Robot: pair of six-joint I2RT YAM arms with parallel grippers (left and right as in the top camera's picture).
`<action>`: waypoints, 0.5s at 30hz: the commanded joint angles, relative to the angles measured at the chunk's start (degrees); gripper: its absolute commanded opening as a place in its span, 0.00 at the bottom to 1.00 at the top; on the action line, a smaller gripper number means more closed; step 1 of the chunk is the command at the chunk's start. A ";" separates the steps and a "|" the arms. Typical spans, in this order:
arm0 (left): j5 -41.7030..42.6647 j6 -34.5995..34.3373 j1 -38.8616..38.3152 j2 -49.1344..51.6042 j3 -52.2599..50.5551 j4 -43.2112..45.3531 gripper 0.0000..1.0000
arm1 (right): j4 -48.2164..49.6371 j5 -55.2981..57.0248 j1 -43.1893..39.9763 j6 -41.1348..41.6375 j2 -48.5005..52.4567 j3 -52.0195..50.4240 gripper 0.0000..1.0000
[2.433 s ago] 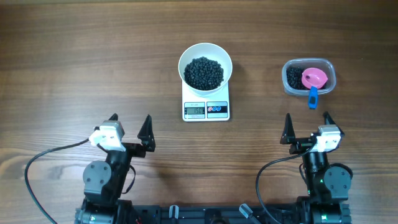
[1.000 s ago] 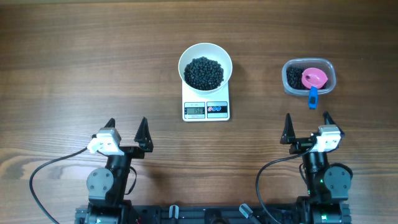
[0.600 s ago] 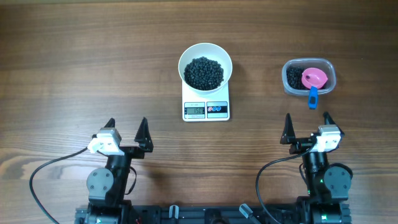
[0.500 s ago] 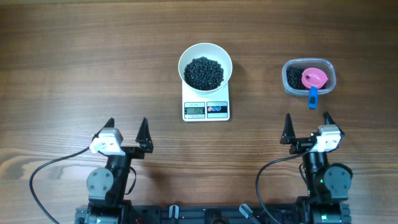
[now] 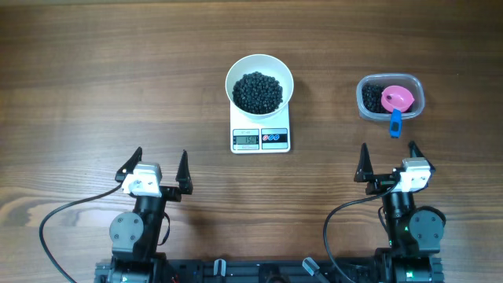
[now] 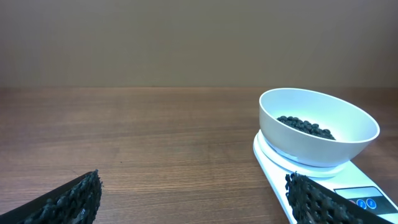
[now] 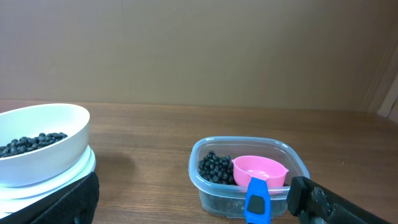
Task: Scoop item into bowl and weigh 150g on scale
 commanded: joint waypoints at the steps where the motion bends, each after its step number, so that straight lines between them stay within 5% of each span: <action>1: -0.74 1.42 0.37 -0.61 -0.31 -0.35 1.00 | 0.11 -0.24 0.22 -0.13 -0.68 -0.07 1.00; 15: -0.74 1.42 0.35 -0.61 -0.31 -0.17 1.00 | 0.11 -0.24 0.22 -0.15 -0.68 -0.07 1.00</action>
